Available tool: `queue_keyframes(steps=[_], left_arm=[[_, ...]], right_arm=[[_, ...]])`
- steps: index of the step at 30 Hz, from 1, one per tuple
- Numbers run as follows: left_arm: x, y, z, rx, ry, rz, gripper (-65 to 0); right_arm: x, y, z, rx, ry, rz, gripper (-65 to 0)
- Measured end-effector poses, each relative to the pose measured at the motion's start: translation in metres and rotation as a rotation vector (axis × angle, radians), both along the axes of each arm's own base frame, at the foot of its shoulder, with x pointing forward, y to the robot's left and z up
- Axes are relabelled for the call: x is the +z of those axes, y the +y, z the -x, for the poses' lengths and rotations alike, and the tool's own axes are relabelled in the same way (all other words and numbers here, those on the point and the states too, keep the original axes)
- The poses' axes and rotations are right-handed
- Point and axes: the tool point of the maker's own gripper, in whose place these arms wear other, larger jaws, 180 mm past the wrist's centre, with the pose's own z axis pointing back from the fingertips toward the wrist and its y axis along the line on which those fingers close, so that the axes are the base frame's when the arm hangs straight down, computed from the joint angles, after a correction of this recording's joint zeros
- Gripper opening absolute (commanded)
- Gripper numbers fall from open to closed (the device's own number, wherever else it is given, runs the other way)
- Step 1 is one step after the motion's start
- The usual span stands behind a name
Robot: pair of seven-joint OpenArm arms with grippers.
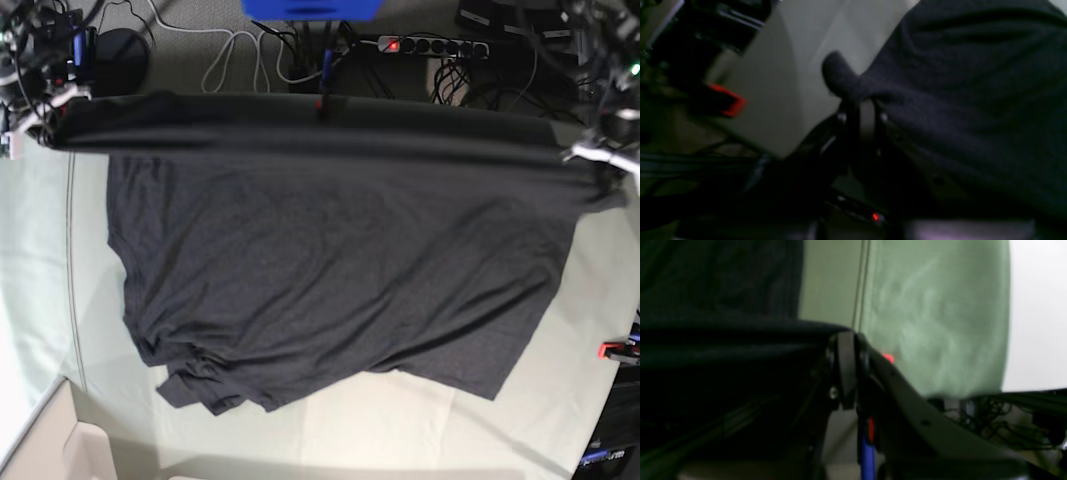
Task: Layout the t-shirt on the table in an organized manner, then fold the t-shirt properly
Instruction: 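Lift the held edge with both grippers and fold it over the shirt, then lower the folded edge onto the shirt with both grippers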
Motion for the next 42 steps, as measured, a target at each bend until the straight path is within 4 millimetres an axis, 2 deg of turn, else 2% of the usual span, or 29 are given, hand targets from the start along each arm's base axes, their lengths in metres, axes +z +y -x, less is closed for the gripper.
queue_keyframes(steps=[4, 7, 11, 15, 19, 23, 27, 30, 34, 39, 42], left_arm=[[-0.012, -0.002, -0.008, 0.013, 0.000, 0.041, -64.8], [-0.017, -0.002, -0.014, 0.022, -0.003, 0.063, -64.8], [-0.014, -0.001, -0.031, 0.028, -0.038, 0.082, -64.8], [-0.012, -0.002, -0.053, 0.036, -0.072, 0.109, -64.8], [-0.009, 0.000, -0.068, 0.037, -0.096, 0.123, -64.8], [-0.023, -0.001, -0.073, 0.047, -0.074, 0.166, -64.8], [-0.030, 0.006, -0.077, 0.057, -0.062, 0.181, -64.7], [-0.033, 0.007, -0.081, 0.053, -0.056, 0.189, -64.6], [-0.037, -0.004, -0.094, -0.011, -0.031, 0.179, -64.6], [-0.043, -0.016, -0.109, -0.038, -0.025, 0.210, -64.5], [-0.049, -0.014, -0.111, -0.032, -0.010, 0.227, -64.3]], right_arm=[[-0.010, -0.001, -0.005, -0.019, 0.009, -0.027, -65.0], [-0.010, -0.001, -0.020, -0.026, -0.024, -0.044, -65.0], [-0.008, -0.001, -0.036, -0.031, -0.058, -0.056, -65.0], [-0.018, 0.001, -0.047, -0.053, -0.064, -0.099, -65.0], [-0.019, -0.003, -0.062, -0.059, -0.086, -0.120, -65.0], [-0.026, -0.002, -0.071, -0.069, -0.085, -0.146, -65.0], [-0.018, -0.004, -0.085, -0.066, -0.119, -0.145, -65.0], [-0.015, 0.007, -0.098, -0.018, -0.125, -0.147, -65.0], [-0.013, 0.014, -0.111, 0.024, -0.132, -0.145, -65.0], [-0.033, 0.020, -0.110, 0.017, -0.091, -0.197, -65.0], [-0.037, 0.013, -0.108, 0.016, -0.070, -0.193, -65.0]])
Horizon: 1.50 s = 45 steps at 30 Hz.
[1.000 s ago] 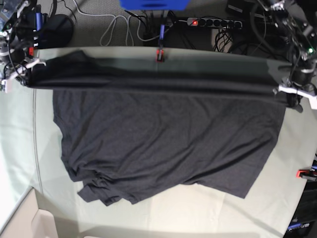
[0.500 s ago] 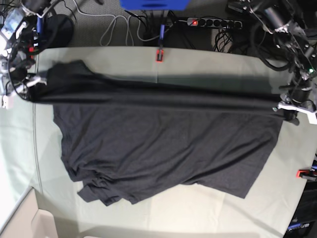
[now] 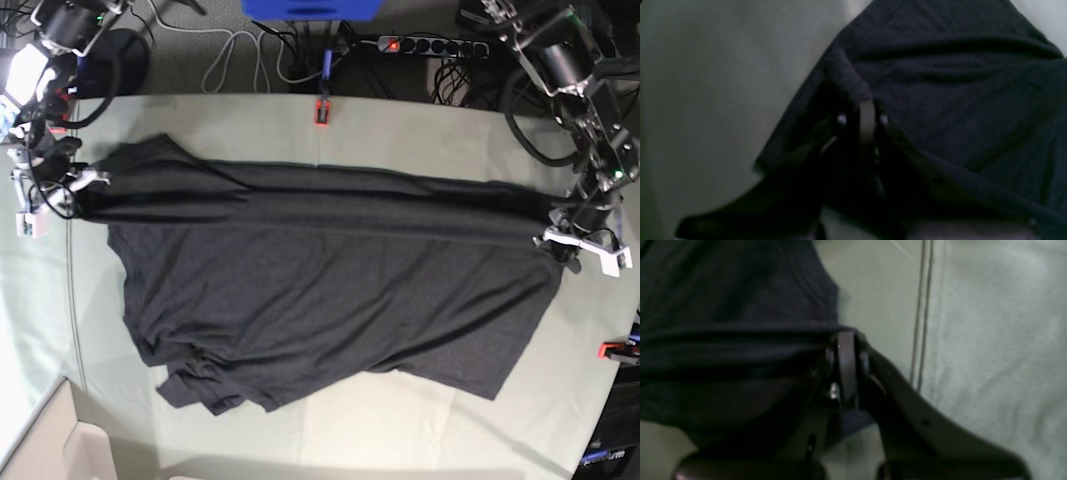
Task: Layout the t-shirt on the table in an organized manner, then fold the t-shirt properly
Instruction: 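Lower the folded edge onto the shirt with both grippers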
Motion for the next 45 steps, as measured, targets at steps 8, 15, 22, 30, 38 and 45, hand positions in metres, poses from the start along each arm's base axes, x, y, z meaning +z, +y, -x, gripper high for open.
queue_keyframes(steps=[8, 15, 22, 30, 38, 45], left_arm=[[-0.015, 0.014, 0.011, 0.014, 0.054, 0.003, -42.2], [-0.010, 0.017, 0.009, 0.021, 0.039, 0.000, -12.5], [-0.004, 0.045, 0.020, 0.119, 0.010, 0.010, 0.0], [-0.038, 0.048, 0.045, 0.171, 0.084, 0.075, 0.0], [-0.042, 0.056, 0.040, 0.191, 0.068, 0.100, 0.0], [-0.042, 0.056, 0.039, 0.194, 0.061, 0.105, 0.0]], right_arm=[[0.002, -0.009, 0.001, 0.003, 0.007, 0.019, -65.0], [0.003, -0.012, 0.001, -0.002, 0.007, 0.022, -39.4], [-0.005, -0.018, 0.024, -0.031, 0.035, 0.020, -21.7], [-0.027, -0.009, 0.067, -0.081, 0.106, -0.015, -21.7], [-0.037, 0.026, 0.065, -0.036, 0.100, -0.064, -21.7], [-0.037, 0.037, 0.058, -0.003, 0.091, -0.073, -21.7]])
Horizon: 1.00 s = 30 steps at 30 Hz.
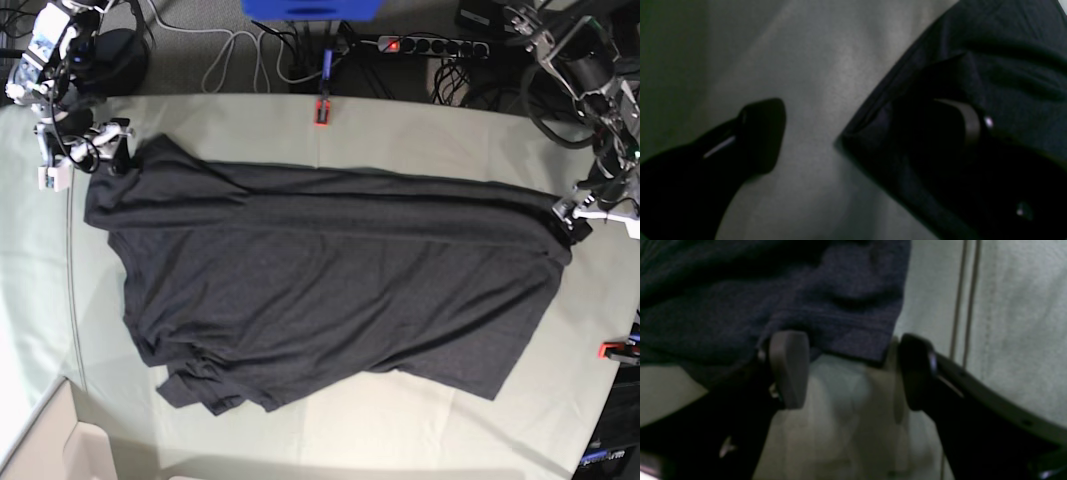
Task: Layout the t-shirt on the table in an organized manner, then fold the t-shirt properly
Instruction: 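Lower the folded edge onto the shirt with both grippers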
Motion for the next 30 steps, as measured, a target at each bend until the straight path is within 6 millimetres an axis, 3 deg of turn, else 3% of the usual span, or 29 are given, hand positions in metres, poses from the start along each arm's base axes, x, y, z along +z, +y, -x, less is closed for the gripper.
queue_keyframes(steps=[2, 7, 9, 12, 15, 19, 22, 27, 30], left_arm=[[0.000, 0.000, 0.000, 0.000, 0.001, -0.001, -6.6], [-0.004, -0.002, 0.003, -0.003, 0.017, 0.011, -36.3], [-0.006, -0.005, 0.003, -0.002, 0.020, 0.016, -42.8], [-0.007, -0.005, 0.003, -0.002, 0.023, 0.017, -46.2], [-0.007, -0.005, 0.004, -0.002, 0.023, 0.018, -48.3], [-0.008, -0.005, 0.005, -0.002, 0.027, 0.017, -54.3], [-0.009, -0.005, 0.006, -0.003, 0.031, 0.021, -65.0], [-0.009, -0.005, 0.006, -0.002, 0.030, 0.022, -65.0], [-0.009, -0.006, 0.006, -0.002, 0.030, 0.023, -65.0]], right_arm=[[0.000, -0.001, 0.000, 0.002, 0.001, 0.002, -21.6], [0.002, -0.008, 0.000, 0.013, 0.012, 0.015, -21.7], [0.003, -0.009, -0.006, 0.012, 0.007, 0.016, -21.8], [0.000, -0.012, -0.012, 0.006, -0.001, -0.002, -22.0], [-0.003, -0.020, -0.018, -0.002, -0.014, -0.018, -26.6], [-0.005, -0.035, -0.019, -0.026, -0.012, -0.026, -38.6], [-0.005, -0.044, -0.014, -0.061, -0.012, -0.027, -48.1], [-0.007, -0.048, -0.008, -0.074, 0.002, -0.020, -65.0], [-0.007, -0.048, -0.007, -0.074, 0.004, -0.020, -65.0]])
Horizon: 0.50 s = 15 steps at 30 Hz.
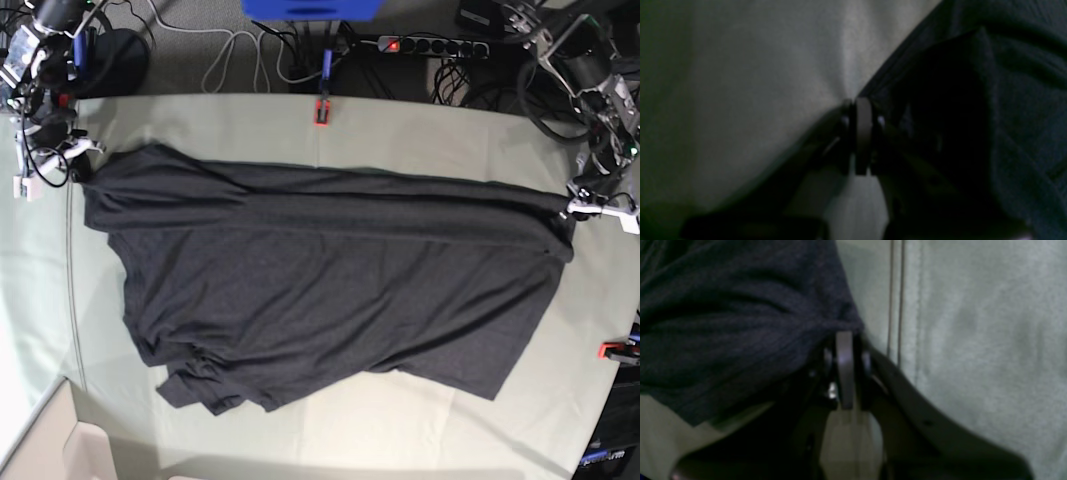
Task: Layout the t-shirt on the table in an organized manner, then fold the t-shirt properly
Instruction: 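Lower the folded edge onto the shirt with both grippers, then release with the right gripper and regrasp the shirt side further along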
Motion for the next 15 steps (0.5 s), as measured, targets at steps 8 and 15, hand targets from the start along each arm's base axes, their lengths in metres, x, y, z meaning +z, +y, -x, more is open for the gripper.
queue_keyframes(steps=[8, 15], left_arm=[[-0.001, 0.001, 0.005, 0.001, 0.006, -0.002, -65.0], [-0.001, 0.001, 0.006, -0.002, 0.003, -0.001, -65.0]], right_arm=[[0.029, 0.009, 0.012, 0.063, 0.019, 0.130, -65.0], [0.073, 0.033, -0.027, 0.089, -0.141, 0.167, -65.0]])
